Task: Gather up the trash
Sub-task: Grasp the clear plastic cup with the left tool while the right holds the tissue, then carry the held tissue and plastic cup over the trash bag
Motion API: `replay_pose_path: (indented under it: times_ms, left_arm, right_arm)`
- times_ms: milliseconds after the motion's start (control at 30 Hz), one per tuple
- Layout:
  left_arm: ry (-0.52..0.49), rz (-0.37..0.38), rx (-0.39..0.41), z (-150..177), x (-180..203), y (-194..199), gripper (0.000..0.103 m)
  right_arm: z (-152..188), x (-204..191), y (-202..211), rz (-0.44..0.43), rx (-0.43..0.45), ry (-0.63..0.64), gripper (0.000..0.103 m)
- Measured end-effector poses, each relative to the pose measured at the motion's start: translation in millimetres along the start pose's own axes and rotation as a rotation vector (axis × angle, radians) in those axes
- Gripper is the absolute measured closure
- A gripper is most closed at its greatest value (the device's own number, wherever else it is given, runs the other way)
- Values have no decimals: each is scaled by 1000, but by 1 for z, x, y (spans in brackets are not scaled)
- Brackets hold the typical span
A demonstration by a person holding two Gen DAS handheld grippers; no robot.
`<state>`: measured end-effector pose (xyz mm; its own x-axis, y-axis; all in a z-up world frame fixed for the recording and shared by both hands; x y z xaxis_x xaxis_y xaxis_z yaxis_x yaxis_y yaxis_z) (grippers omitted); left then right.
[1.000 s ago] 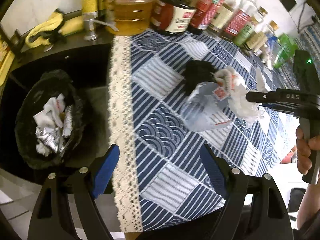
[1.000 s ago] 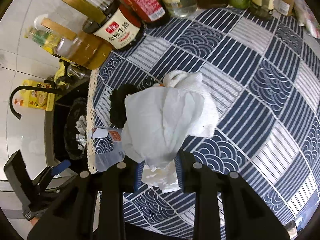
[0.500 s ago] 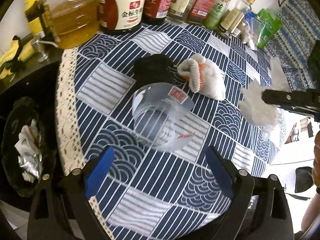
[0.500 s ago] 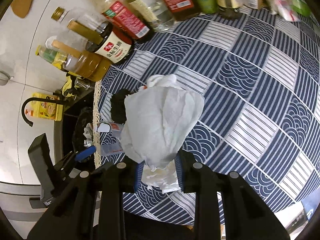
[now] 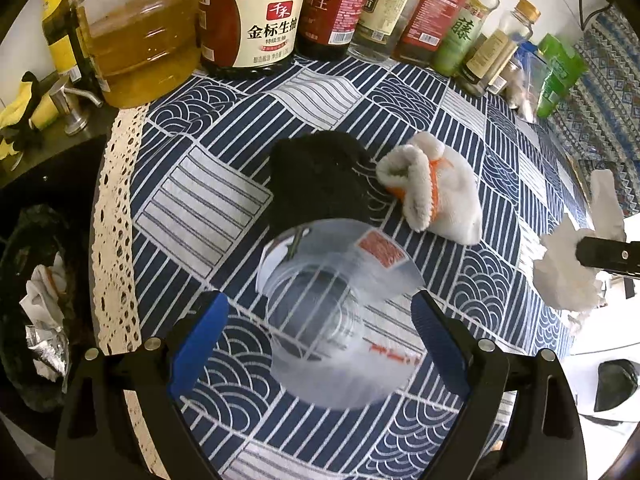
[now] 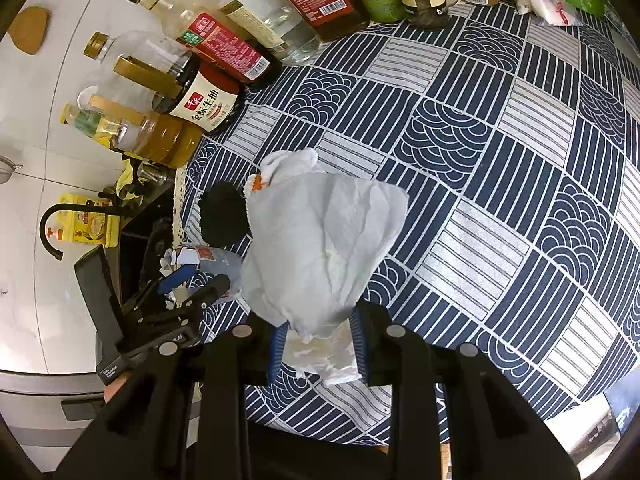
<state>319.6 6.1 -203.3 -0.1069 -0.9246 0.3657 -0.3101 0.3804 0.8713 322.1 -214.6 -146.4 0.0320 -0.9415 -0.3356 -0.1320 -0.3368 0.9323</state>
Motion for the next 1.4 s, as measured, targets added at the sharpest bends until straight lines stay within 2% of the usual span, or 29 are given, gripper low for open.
replay_pose_path:
  times_ms: [267, 300, 333, 433, 600, 1033, 1400]
  left_arm:
    - [-15, -22, 5, -6, -2, -9, 14]
    - [-13, -20, 5, -6, -3, -9, 17]
    - [-12, -14, 1, -6, -3, -10, 24]
    - [-12, -3, -28, -5, -4, -16, 37]
    - [-12, -1, -32, -3, -5, -16, 46]
    - [-4, 11, -19, -2, -6, 1, 48]
    - [38, 0, 6, 11, -27, 34, 48]
  right_arm:
    - [-4, -2, -1, 3, -4, 20, 73]
    - [-5, -2, -1, 2, -5, 22, 73]
    - [-6, -2, -2, 2, -5, 24, 73]
    - [-7, -3, -2, 1, -7, 29, 73]
    - [-8, -6, -3, 1, -7, 35, 73]
    - [-6, -17, -8, 1, -18, 57, 73]
    - [4, -54, -23, 3, -58, 126, 73]
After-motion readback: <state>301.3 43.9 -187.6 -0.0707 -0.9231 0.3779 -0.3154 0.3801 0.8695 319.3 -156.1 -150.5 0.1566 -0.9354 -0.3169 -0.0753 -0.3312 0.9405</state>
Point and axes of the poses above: each gripper's, at about its wrist camera, not at the fingertips, and y roughly against the way its jaws point, x to its right, z to its underside, the point moved 6 cm from there along -y, roughly the way its jaws point, and after that the axes turned 11 degrees about z, right-handed, at the moved point
